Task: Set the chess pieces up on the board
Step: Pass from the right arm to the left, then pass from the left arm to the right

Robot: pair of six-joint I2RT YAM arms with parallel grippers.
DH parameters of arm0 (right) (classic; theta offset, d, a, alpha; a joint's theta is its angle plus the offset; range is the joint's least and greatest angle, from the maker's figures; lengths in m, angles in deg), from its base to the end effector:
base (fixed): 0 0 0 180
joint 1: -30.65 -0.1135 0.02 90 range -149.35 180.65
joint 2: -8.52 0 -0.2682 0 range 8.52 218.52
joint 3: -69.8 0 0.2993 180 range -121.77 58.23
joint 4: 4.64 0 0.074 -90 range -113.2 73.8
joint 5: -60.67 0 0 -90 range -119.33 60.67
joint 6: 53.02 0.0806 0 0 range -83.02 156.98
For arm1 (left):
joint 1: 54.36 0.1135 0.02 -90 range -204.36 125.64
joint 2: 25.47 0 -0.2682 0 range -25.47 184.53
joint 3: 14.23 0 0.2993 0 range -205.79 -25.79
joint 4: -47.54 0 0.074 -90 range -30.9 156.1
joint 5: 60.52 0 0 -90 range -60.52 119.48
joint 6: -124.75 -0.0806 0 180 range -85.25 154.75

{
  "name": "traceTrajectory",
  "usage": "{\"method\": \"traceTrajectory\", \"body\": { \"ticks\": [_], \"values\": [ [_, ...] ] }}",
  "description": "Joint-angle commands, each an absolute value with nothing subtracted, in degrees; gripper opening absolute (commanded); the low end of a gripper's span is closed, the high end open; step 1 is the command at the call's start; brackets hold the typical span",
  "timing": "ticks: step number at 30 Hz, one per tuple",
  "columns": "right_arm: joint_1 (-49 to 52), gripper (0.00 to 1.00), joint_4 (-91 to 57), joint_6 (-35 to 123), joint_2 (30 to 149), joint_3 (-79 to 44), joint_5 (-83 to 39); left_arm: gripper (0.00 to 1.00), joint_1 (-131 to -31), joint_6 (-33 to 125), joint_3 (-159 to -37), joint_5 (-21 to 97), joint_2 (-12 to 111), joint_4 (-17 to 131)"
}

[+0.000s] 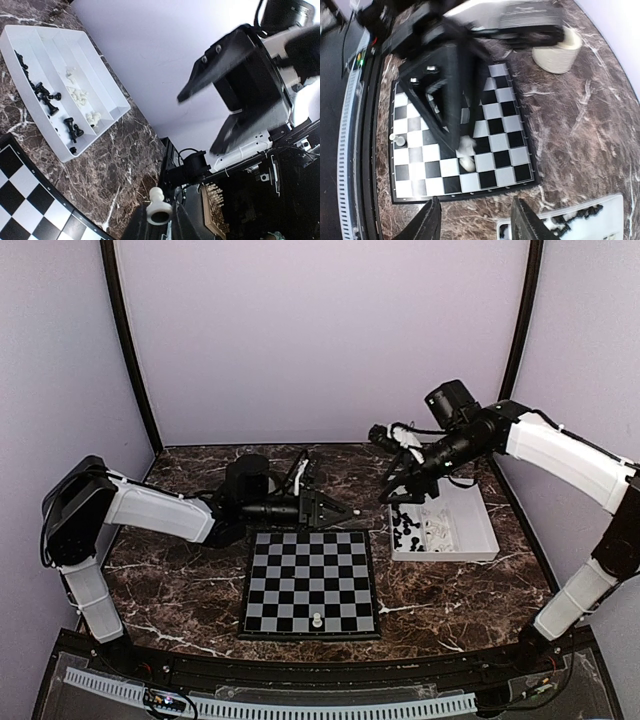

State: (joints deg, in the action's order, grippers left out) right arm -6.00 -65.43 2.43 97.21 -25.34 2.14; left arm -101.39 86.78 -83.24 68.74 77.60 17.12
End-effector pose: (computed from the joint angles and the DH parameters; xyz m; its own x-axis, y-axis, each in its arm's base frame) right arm 0.2914 0.2692 0.2993 -0.1097 -0.6845 -0.7207 -0.9901 0.1389 0.0187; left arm 0.2795 -0.3748 0.1985 -0.8126 -0.0232 -0.5823 0.5793 0.0770 -0.8115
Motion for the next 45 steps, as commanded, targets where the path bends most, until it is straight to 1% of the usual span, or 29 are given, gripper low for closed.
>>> {"method": "traceTrajectory", "body": {
  "ticks": [1,4,7,11,13,21,25,30,40,45],
  "values": [
    [4.21,0.5,-56.33,17.12,94.32,-22.68,23.48,0.05,-101.0,82.35,-80.39,63.51,72.16,11.3],
    [6.98,0.5,-45.29,30.85,95.03,-16.35,33.53,0.05,-101.03,80.78,-78.82,59.02,71.09,6.33],
    [7.02,0.52,-34.7,42.98,96.61,-11.2,39.94,0.04,-100.99,80.79,-78.0,56.6,71.14,2.87],
    [6.7,0.52,-11.22,63.4,98.25,-4.98,44.78,0.04,-101.01,81.96,-78.83,56.7,72.79,0.37],
    [6.32,0.51,-6.59,68.21,99.35,-4.3,45.86,0.04,-101.11,82.9,-78.95,56.76,73.6,-0.98],
    [4.17,0.44,-1.89,72.42,101.04,-4.52,46.06,0.04,-101.7,84.76,-80.42,58.24,75.66,-1.62],
    [3.57,0.42,-1.98,72.29,101.3,-4.78,45.43,0.04,-102.24,84.75,-81.63,58.93,76.66,-1.38],
    [3.49,0.37,-3.4,71.44,101.65,-4.95,44.11,0.04,-102.66,84.97,-82.34,59.25,77.3,-1.85],
    [3.33,0.36,-4.6,70.49,103.22,-6.17,43.53,0.04,-103.16,85.38,-83.17,59.82,78.3,-2.13],
    [3.04,0.3,-4.6,70.36,103.27,-6.2,43.62,0.04,-103.29,85.82,-83.47,60.1,78.9,-2.35]
  ]
}}
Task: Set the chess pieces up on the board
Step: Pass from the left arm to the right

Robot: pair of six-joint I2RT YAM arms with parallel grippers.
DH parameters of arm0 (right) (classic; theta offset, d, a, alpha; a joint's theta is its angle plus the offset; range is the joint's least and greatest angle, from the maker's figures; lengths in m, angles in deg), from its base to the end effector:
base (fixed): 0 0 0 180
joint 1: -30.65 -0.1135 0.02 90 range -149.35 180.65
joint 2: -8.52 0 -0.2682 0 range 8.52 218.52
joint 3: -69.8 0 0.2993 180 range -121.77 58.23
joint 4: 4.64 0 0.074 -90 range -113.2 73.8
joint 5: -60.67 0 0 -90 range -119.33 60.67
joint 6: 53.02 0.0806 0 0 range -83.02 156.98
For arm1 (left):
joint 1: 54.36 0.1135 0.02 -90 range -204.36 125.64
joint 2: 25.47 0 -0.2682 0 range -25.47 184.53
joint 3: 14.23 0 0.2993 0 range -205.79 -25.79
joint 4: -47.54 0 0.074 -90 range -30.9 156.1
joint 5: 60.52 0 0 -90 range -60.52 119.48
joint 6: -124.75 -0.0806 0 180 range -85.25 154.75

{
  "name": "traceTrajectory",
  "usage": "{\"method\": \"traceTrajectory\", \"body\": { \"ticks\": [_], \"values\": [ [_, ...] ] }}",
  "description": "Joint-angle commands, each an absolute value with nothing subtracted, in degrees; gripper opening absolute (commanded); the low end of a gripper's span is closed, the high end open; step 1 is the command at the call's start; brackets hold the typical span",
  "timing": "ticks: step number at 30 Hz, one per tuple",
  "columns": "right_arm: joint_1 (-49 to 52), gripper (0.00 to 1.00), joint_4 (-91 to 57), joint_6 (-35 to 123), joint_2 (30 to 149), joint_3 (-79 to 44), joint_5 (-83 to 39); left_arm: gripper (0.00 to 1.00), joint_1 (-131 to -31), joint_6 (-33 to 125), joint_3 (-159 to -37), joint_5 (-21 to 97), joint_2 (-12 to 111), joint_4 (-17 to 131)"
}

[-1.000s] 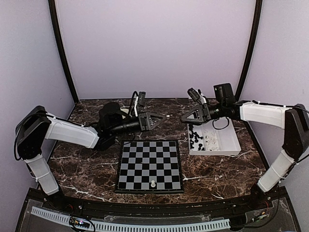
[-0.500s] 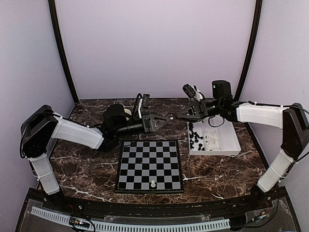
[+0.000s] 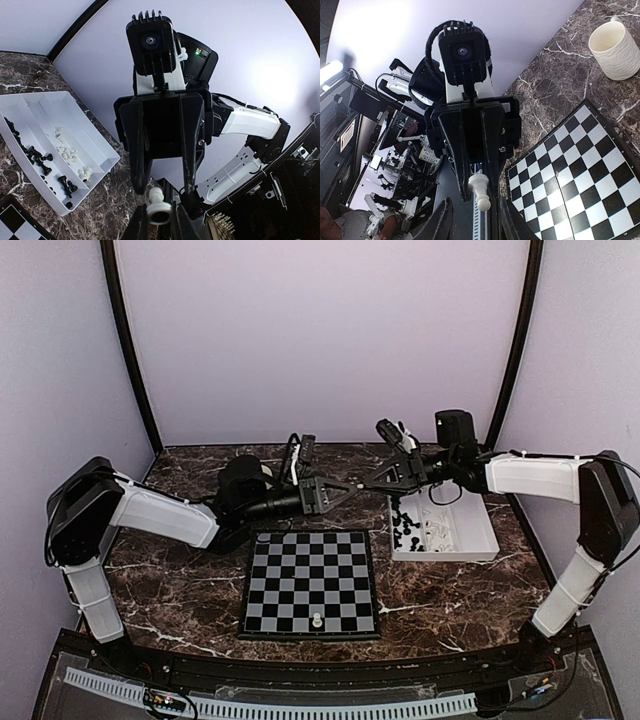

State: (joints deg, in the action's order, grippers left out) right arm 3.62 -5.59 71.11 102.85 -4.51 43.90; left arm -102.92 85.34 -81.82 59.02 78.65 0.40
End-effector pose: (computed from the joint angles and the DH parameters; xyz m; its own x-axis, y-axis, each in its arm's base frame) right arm 0.3322 0.2561 0.2437 -0.7843 -0.2184 -0.5807 -0.5889 -0.0323 0.8076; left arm 0.2797 -0.3768 0.2220 -0.6743 -0.2518 -0.6941 0.7118 0.0283 -0.7018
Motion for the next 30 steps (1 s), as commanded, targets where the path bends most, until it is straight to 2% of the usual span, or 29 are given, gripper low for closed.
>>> {"method": "traceTrajectory", "body": {
  "ticks": [1,6,17,24,26,28,29,30],
  "values": [
    [2.94,0.29,-4.64,70.32,103.29,-6.19,43.66,0.04,-103.24,85.91,-83.65,60.26,79.2,-2.43],
    [2.79,0.22,-4.69,70.57,103.84,-6.31,43.9,0.04,-103.28,86.66,-84.1,60.63,79.97,-3.29],
    [2.56,0.16,-4.77,70.72,104.34,-6.49,43.84,0.05,-103.26,87.13,-83.83,60.51,80.22,-4.21],
    [2.52,0.02,-4.81,70.41,104.24,-6.69,43.64,0.07,-103.27,87.15,-83.79,60.19,80.5,-4.17],
    [2.5,0.01,-6.04,69.08,104.24,-7.39,43.39,0.13,-103.27,87.09,-83.75,59.97,80.46,-3.58],
    [2.71,0.0,-11.42,64.68,104.24,-9.33,42.27,0.3,-103.28,86.53,-83.56,59.24,79.92,-2.07],
    [2.8,0.0,-15.01,60.93,104.3,-10.98,41.15,0.34,-103.3,85.51,-83.21,58.99,79.56,-0.38],
    [2.82,0.0,-21.47,56.58,104.4,-12.83,39.61,0.42,-103.14,84.74,-82.85,58.26,78.38,0.62]
  ]
}}
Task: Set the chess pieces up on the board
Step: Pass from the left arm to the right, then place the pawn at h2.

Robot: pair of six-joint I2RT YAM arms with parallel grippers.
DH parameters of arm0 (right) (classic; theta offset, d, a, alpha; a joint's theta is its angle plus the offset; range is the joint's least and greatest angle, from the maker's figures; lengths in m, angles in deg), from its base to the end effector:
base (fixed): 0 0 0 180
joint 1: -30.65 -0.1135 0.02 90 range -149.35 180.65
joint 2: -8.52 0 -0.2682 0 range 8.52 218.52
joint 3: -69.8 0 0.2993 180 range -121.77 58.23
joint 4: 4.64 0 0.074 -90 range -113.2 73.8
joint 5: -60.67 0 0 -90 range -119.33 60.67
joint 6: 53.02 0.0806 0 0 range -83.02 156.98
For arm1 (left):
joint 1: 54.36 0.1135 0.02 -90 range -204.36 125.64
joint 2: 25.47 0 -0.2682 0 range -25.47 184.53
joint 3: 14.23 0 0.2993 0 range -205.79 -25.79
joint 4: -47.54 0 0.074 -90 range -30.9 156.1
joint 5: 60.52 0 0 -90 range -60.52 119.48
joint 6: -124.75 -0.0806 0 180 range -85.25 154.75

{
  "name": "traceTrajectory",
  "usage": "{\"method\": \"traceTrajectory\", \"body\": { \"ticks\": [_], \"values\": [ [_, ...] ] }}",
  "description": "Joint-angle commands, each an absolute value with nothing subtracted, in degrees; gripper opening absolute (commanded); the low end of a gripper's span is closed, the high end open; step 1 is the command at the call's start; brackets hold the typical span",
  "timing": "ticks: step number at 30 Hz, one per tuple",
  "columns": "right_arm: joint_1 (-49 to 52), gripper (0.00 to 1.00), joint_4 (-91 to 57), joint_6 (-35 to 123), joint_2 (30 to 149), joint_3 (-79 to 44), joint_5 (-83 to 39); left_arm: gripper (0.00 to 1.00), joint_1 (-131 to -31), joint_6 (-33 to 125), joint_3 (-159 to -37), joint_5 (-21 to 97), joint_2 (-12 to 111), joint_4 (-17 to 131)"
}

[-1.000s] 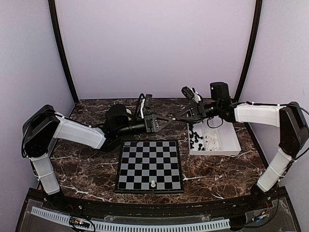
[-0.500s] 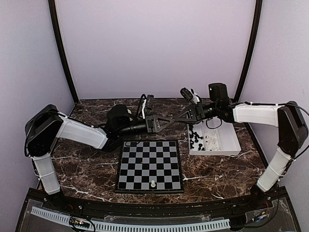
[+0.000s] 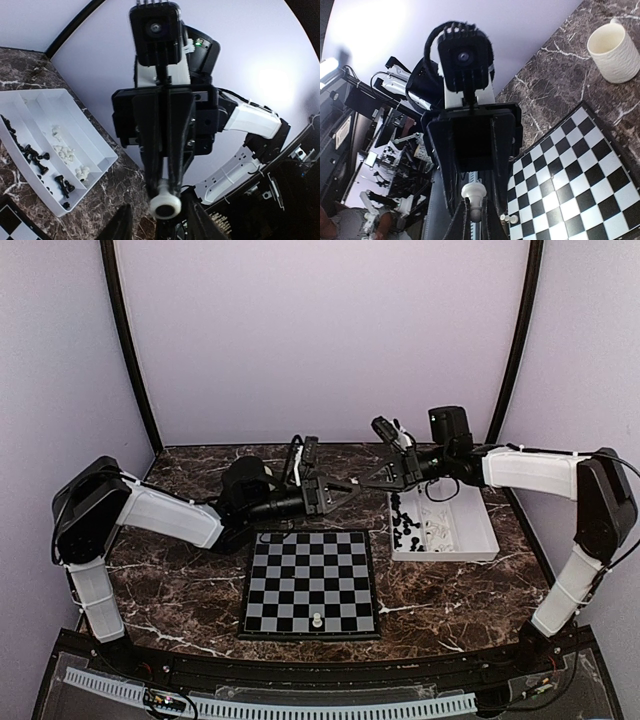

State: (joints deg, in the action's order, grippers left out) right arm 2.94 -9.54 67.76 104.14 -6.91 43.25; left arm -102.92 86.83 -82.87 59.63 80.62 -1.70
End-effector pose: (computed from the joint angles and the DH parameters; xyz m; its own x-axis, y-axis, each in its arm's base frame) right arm 0.3354 0.2630 0.2438 -0.7738 -0.2334 -0.5889 -0.6007 -0.0250 0.7991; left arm 0.2824 -0.3811 0.2186 -0.6850 -0.2548 -0.6826 0.7050 0.0044 -0.7092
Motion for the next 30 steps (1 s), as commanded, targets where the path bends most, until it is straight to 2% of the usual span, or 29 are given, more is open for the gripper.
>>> {"method": "traceTrajectory", "body": {
  "ticks": [1,2,4,6,11,16,20,25,30],
  "values": [
    [2.87,0.0,-27.53,51.1,104.6,-15.08,37.34,0.46,-103.05,83.33,-81.83,57.93,76.54,2.49],
    [2.89,0.0,-33.12,46.06,104.66,-17.24,34.76,0.57,-102.74,82.64,-81.23,57.68,75.46,3.42],
    [2.79,0.0,-42.15,38.23,105.09,-20.97,29.67,0.69,-102.04,80.02,-79.93,57.78,71.61,7.57],
    [2.49,0.0,-49.12,31.07,105.36,-23.71,24.59,0.72,-101.38,75.55,-79.78,56.59,66.94,15.29],
    [-0.17,0.0,-58.57,19.89,104.99,-26.74,11.86,0.74,-98.7,62.99,-82.05,51.19,56.56,36.08],
    [-7.22,0.0,-64.85,12.0,105.06,-28.74,-1.09,0.76,-93.43,54.08,-87.07,37.78,53.07,51.74],
    [-13.75,0.0,-69.19,7.21,106.17,-29.43,-10.44,0.77,-88.77,49.76,-89.62,34.63,53.1,54.18],
    [-21.53,0.0,-71.42,5.2,108.02,-27.84,-17.91,0.77,-82.41,49.35,-86.32,34.36,50.85,53.25],
    [-28.78,0.0,-73.1,3.31,111.0,-25.04,-24.53,0.78,-81.17,48.87,-83.73,30.96,49.21,53.99]
  ]
}}
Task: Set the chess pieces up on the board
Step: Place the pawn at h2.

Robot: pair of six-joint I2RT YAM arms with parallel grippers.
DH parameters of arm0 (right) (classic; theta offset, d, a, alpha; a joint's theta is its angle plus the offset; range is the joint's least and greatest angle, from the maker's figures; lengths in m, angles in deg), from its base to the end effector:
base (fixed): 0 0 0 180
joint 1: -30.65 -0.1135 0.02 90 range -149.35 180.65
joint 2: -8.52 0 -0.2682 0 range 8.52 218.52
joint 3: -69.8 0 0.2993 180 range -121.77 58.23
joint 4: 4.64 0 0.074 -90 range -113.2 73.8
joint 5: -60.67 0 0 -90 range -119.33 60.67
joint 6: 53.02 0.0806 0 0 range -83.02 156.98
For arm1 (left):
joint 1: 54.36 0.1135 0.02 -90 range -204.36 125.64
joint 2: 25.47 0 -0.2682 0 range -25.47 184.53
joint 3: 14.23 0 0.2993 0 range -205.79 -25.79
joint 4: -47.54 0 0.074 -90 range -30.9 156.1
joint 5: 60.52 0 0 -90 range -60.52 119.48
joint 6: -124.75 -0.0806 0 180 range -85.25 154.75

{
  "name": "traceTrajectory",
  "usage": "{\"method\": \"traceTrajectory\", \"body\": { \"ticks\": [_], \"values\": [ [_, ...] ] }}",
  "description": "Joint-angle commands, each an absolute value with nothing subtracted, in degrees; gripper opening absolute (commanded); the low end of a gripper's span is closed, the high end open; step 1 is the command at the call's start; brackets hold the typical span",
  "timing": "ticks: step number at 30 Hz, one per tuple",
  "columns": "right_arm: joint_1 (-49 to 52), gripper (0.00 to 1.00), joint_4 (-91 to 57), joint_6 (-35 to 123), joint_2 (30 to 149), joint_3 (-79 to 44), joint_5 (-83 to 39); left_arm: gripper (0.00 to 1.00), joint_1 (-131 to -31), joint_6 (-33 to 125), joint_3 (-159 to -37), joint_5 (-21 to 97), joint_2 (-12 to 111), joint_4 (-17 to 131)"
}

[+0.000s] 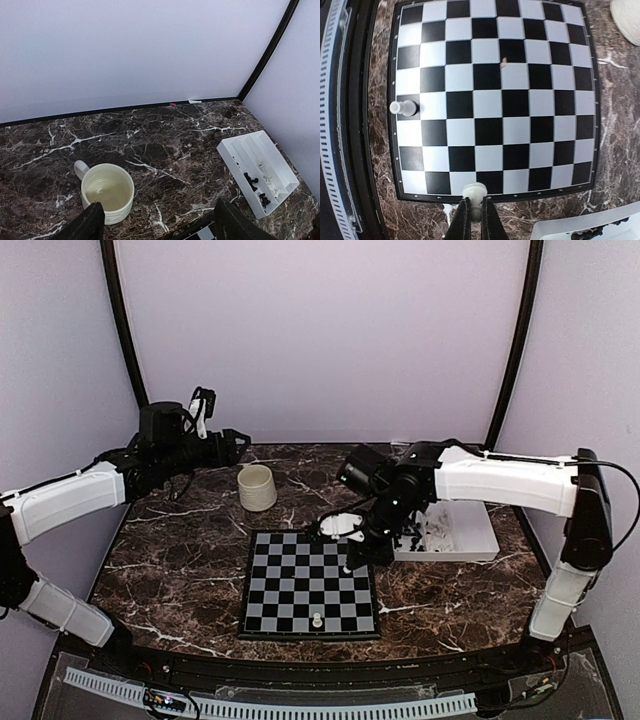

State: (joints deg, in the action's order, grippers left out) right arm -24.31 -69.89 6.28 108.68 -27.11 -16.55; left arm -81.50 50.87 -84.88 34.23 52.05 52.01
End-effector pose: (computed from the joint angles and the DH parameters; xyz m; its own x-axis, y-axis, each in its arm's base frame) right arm 0.2277 0.3558 0.2185 -0.0279 -0.9070 -0.4202 -0.9993 0.0355 -0.0101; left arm 0.3623 -0.1932 0.3092 -0.3144 -0.1498 -0.9374 0.4576 0.8413 -0.2879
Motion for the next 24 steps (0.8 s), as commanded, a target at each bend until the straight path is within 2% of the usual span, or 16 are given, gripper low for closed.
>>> {"method": "traceTrajectory", "body": {
  "ticks": [1,13,24],
  "values": [
    [-29.78,0.0,-73.2,3.1,111.53,-24.55,-25.64,0.79,-81.17,48.71,-83.94,30.75,49.22,54.35],
    [-35.14,0.0,-73.81,2.73,114.16,-20.52,-31.31,0.79,-81.08,48.11,-85.02,31.0,49.23,55.87],
    [-35.51,0.0,-73.9,2.71,115.76,-20.32,-30.41,0.79,-80.93,47.92,-85.52,30.94,49.24,56.55]
  ]
}}
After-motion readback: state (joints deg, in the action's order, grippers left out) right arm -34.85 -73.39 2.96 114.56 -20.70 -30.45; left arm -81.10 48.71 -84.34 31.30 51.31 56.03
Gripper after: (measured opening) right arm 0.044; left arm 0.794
